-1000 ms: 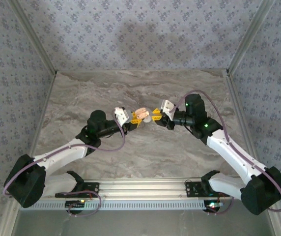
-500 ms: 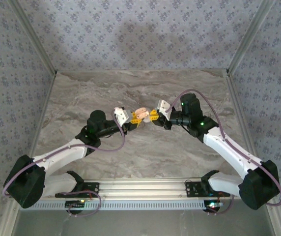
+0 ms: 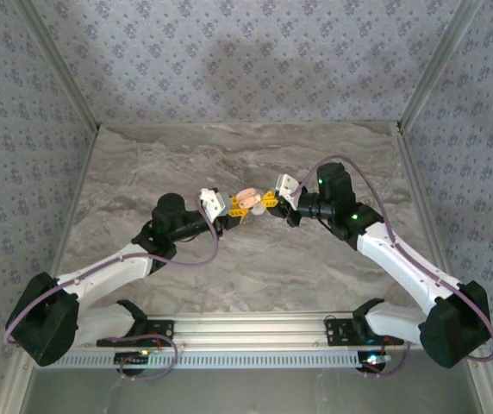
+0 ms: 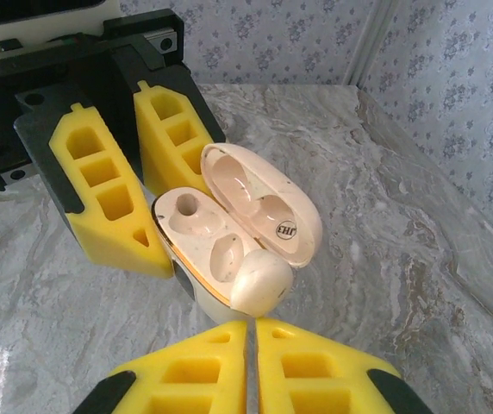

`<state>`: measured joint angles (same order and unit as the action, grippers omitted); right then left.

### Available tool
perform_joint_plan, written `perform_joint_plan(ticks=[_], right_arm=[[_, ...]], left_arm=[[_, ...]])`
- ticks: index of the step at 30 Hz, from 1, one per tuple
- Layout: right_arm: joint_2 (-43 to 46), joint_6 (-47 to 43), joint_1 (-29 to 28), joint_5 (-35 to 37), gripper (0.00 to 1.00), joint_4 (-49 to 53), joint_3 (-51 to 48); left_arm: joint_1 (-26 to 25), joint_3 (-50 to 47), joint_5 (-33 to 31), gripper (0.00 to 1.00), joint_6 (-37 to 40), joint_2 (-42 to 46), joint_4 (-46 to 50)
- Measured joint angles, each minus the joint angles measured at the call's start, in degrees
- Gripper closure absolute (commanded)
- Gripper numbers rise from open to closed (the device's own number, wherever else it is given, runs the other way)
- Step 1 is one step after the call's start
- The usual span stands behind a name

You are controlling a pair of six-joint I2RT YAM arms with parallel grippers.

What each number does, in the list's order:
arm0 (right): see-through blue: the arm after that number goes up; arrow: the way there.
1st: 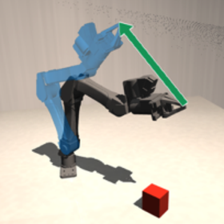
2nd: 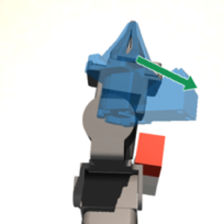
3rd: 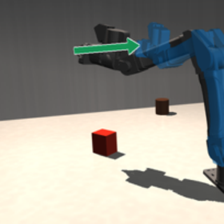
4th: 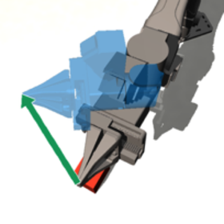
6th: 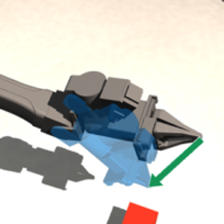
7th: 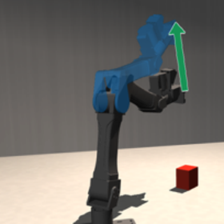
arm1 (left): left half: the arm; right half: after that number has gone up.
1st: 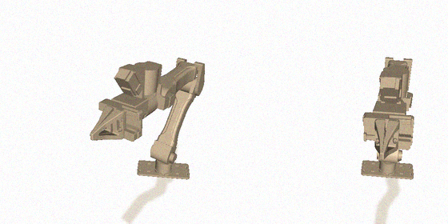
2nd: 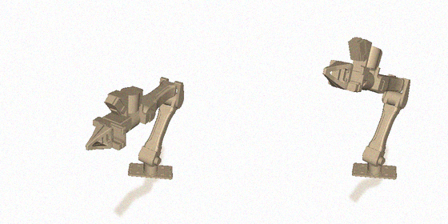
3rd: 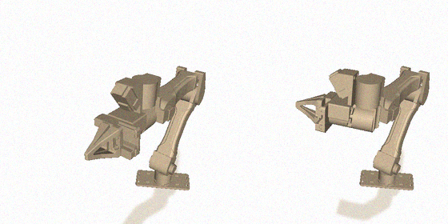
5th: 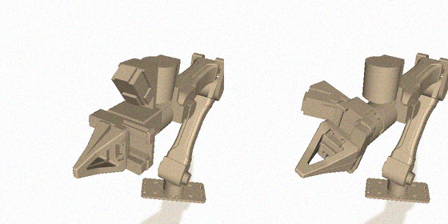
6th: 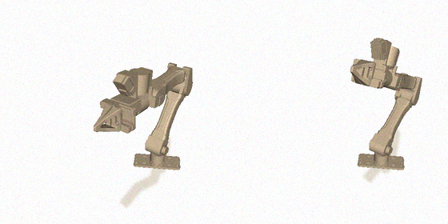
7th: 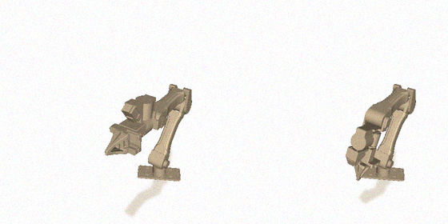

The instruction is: Insert wireless bluetooth earbuds into charging case

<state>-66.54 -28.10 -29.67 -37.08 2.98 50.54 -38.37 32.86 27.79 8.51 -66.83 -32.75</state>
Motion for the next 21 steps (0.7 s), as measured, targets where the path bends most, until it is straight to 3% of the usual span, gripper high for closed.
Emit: perform_joint_plan(ticks=[21], right_arm=[[0.02, -0.94, -3.39, 0.26, 0.9, 1.53, 2.43]], left_arm=[[-0.02, 0.0, -0.39, 0.89, 0.04, 0.0, 1.25]])
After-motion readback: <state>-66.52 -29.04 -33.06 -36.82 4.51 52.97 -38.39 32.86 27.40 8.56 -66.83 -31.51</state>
